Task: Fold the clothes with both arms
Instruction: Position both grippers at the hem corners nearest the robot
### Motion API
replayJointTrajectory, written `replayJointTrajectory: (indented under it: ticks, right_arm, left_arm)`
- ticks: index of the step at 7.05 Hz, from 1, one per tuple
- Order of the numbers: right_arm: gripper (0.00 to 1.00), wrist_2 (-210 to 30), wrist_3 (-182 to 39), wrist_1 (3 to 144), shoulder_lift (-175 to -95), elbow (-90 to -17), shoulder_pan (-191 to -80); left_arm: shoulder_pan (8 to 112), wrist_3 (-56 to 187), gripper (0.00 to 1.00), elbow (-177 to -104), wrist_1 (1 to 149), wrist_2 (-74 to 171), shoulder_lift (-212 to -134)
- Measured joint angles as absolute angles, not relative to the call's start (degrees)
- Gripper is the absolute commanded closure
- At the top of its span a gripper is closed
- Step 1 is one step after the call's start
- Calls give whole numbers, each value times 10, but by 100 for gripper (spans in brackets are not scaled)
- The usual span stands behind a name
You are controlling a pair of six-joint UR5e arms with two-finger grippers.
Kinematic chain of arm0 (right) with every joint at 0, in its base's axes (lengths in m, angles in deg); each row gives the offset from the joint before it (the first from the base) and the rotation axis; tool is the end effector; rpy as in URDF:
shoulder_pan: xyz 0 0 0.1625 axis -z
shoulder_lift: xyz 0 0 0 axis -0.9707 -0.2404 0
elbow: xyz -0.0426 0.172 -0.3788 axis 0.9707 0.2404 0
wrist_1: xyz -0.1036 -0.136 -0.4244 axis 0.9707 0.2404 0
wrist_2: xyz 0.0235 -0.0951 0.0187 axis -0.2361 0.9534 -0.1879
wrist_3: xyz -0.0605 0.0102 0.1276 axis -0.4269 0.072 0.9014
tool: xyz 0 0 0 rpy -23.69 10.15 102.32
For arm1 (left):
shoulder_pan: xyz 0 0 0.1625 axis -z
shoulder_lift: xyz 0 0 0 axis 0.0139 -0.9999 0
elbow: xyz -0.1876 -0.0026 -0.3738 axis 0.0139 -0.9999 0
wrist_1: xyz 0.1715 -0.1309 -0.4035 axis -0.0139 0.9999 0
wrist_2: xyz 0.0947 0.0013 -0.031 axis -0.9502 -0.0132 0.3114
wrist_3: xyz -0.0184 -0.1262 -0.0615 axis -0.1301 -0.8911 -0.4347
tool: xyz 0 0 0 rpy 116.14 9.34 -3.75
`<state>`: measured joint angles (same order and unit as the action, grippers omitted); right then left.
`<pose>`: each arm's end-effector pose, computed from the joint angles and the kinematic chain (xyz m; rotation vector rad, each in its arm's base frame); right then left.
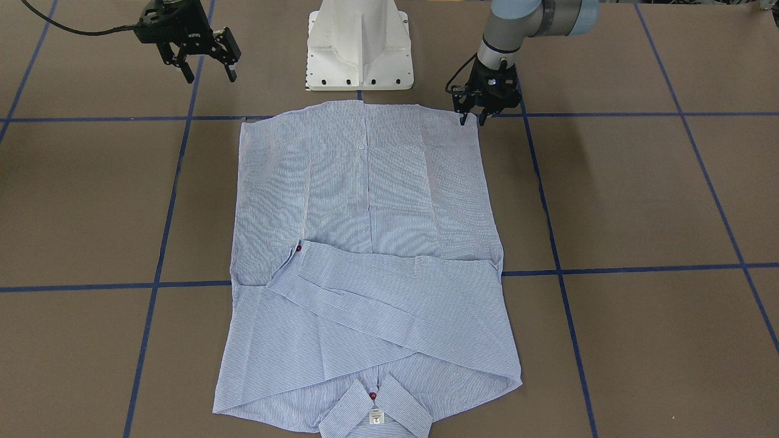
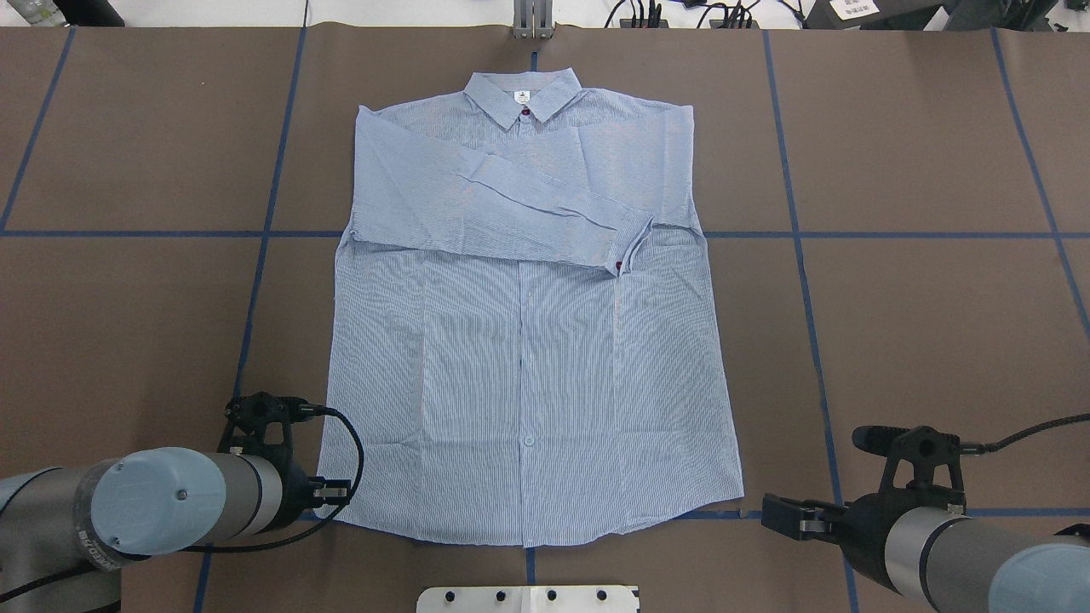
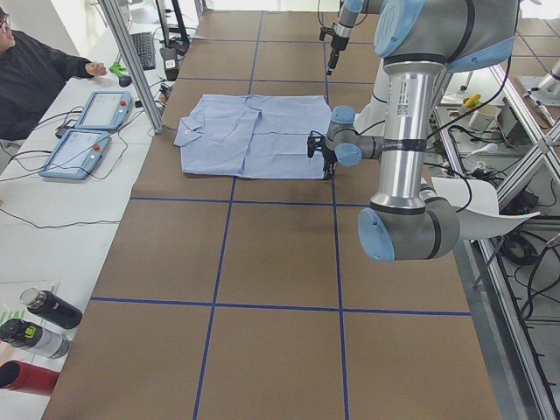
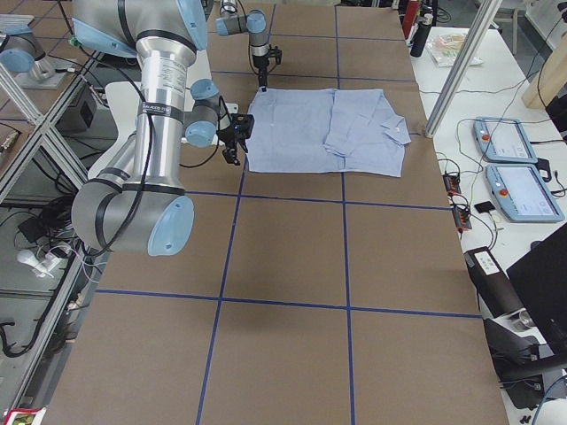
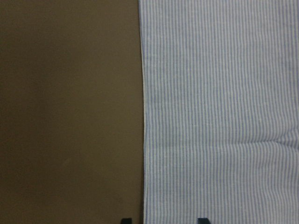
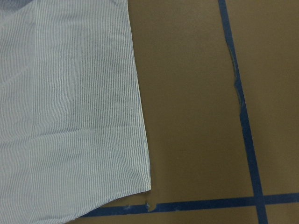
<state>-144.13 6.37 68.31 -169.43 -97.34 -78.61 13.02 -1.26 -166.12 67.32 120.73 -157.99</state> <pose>-0.4287 -0.1829 0.3462 0.1872 -0.8817 0.2126 0.5406 -0.2446 0.3677 0.0998 0.8611 -0.0330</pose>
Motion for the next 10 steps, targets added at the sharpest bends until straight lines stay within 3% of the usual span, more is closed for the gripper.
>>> replayJointTrajectory:
  ticks: [10]
  right_arm:
    - [0,-1441,64,684,-1694,-973,-784]
  left_arm:
    - [130,-16,59,-1662,671,1226,-1576]
